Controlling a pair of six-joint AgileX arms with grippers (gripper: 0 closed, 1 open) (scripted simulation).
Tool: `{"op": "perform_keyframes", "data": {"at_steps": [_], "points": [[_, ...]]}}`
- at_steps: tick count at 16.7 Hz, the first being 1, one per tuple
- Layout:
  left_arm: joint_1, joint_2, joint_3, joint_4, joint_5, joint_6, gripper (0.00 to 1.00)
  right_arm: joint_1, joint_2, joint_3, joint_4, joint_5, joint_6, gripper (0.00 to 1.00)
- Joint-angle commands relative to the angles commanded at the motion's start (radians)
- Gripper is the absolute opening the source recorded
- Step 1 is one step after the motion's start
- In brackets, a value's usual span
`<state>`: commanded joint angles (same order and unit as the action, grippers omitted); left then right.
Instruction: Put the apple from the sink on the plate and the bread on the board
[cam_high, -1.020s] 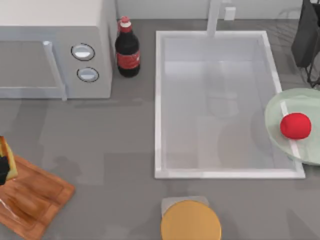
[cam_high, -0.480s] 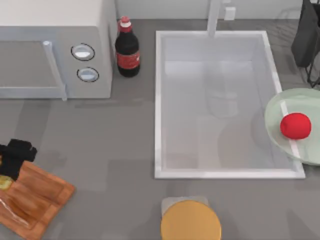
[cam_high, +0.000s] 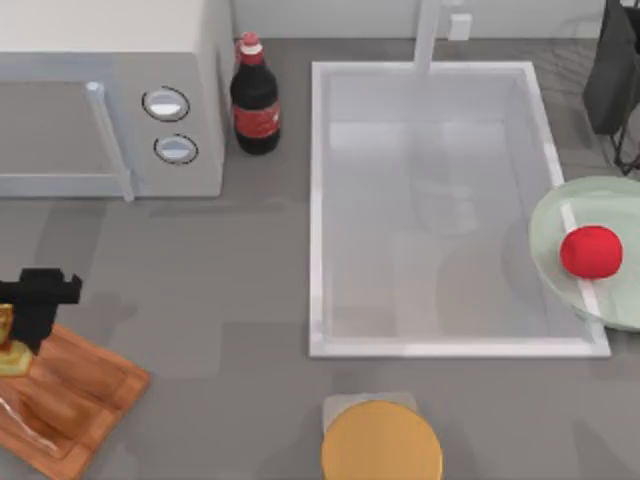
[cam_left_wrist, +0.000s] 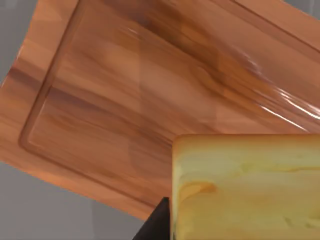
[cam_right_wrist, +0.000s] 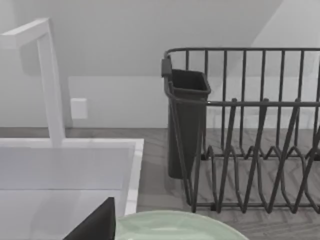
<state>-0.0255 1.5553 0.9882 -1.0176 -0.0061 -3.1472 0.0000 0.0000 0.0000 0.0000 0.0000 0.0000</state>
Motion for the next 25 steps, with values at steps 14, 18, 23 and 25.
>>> {"op": "perform_keyframes", "data": {"at_steps": [14,18,23,25], "points": [[0.002,0.061,-0.1,0.176,0.0,0.003,0.0,0.0,0.0,0.0,0.0,0.0,0.0,1.0],[0.001,0.075,-0.118,0.193,0.0,0.003,0.0,0.0,0.0,0.0,0.0,0.0,0.0,1.0],[0.001,0.075,-0.118,0.193,0.0,0.003,0.23,0.0,0.0,0.0,0.0,0.0,0.0,1.0],[0.001,0.075,-0.118,0.193,0.0,0.003,0.38,0.0,0.0,0.0,0.0,0.0,0.0,1.0]]}}
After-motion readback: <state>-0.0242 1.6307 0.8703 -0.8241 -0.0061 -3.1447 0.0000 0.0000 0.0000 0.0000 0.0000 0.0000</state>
